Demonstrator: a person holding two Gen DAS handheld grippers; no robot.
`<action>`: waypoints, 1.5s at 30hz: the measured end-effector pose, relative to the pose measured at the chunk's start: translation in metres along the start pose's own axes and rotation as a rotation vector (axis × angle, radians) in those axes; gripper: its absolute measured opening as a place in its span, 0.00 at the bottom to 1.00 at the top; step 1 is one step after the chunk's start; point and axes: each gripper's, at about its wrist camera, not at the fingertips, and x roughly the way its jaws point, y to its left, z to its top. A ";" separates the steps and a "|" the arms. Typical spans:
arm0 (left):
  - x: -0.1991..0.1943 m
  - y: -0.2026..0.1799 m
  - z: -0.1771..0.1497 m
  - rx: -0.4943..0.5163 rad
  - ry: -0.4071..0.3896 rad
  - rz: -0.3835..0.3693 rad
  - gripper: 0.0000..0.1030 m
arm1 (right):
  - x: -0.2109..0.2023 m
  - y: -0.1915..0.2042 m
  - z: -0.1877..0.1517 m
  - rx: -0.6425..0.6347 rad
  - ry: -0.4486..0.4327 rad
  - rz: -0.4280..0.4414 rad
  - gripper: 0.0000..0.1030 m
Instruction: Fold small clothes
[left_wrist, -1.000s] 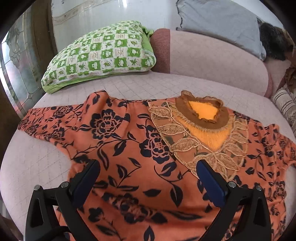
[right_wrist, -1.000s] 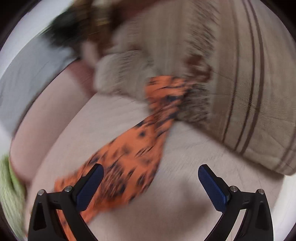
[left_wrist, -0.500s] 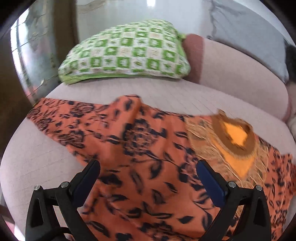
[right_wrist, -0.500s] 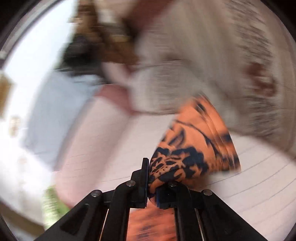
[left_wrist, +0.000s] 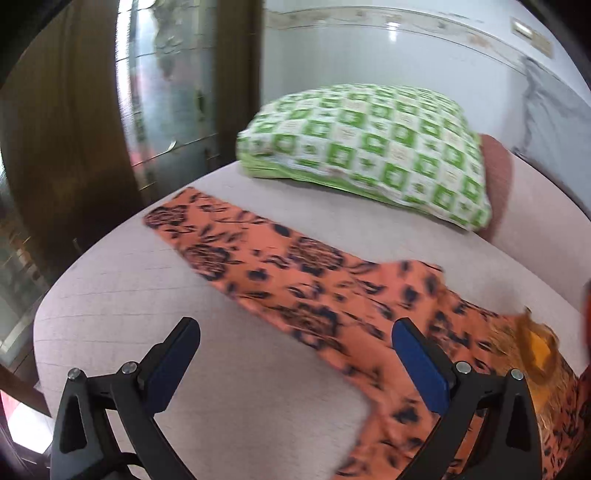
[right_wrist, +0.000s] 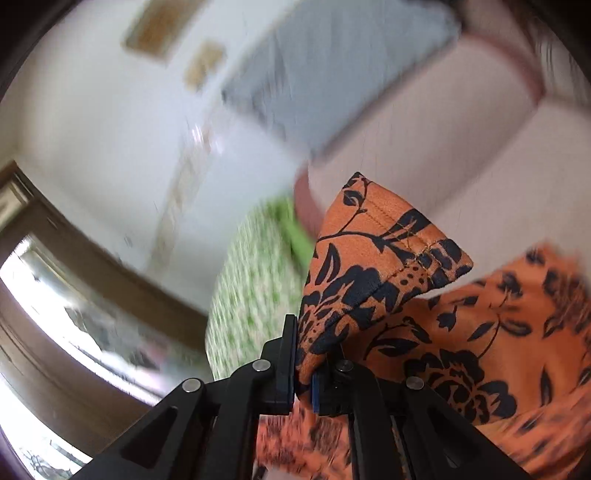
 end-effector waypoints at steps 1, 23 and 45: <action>0.002 0.007 0.002 -0.011 0.003 0.007 1.00 | 0.023 0.002 -0.020 0.006 0.032 -0.022 0.07; 0.010 0.029 0.011 -0.108 0.058 0.010 1.00 | 0.101 0.034 -0.127 -0.417 0.547 -0.062 0.18; 0.011 -0.066 -0.017 0.254 0.052 -0.116 1.00 | -0.018 -0.148 0.005 -0.031 0.206 -0.307 0.30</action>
